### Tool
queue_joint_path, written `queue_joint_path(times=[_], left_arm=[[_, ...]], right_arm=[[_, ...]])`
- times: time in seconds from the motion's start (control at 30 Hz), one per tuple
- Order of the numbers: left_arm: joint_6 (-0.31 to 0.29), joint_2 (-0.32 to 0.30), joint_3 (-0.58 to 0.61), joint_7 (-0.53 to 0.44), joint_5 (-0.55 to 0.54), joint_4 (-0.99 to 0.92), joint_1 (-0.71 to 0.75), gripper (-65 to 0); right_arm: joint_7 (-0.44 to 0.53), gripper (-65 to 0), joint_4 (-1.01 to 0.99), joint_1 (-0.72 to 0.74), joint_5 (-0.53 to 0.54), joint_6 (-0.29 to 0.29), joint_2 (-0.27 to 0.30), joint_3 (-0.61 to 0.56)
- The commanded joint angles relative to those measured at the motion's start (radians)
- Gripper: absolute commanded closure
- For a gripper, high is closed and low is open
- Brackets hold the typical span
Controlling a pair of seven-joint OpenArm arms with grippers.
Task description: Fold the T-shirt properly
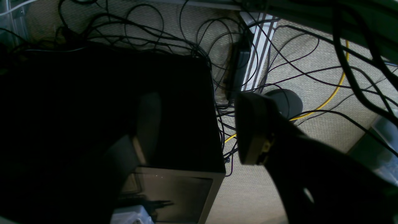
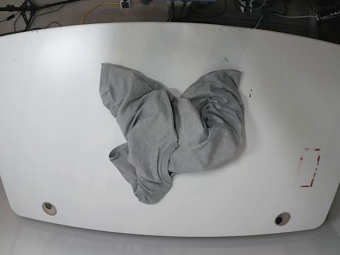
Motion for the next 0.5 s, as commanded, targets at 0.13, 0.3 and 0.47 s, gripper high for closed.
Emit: queue_joint_path(times=[0.13, 0.3, 0.47], left_arm=[[-0.001, -0.002, 0.001, -0.004, -0.001, -0.002, 0.012, -35.2], [0.002, -0.002, 0.001, -0.002, 0.000, -0.001, 0.015, -35.1], [0.001, -0.002, 0.000, 0.000, 0.000, 0.021, 0.029, -35.0]], right_arm=[[0.008, -6.1, 0.005, -0.013, 0.001, 0.000, 0.001, 0.001], [0.009, -5.9, 0.005, -0.012, 0.004, 0.001, 0.002, 0.001], [0.013, -5.9, 0.004, -0.012, 0.004, 0.001, 0.002, 0.000]])
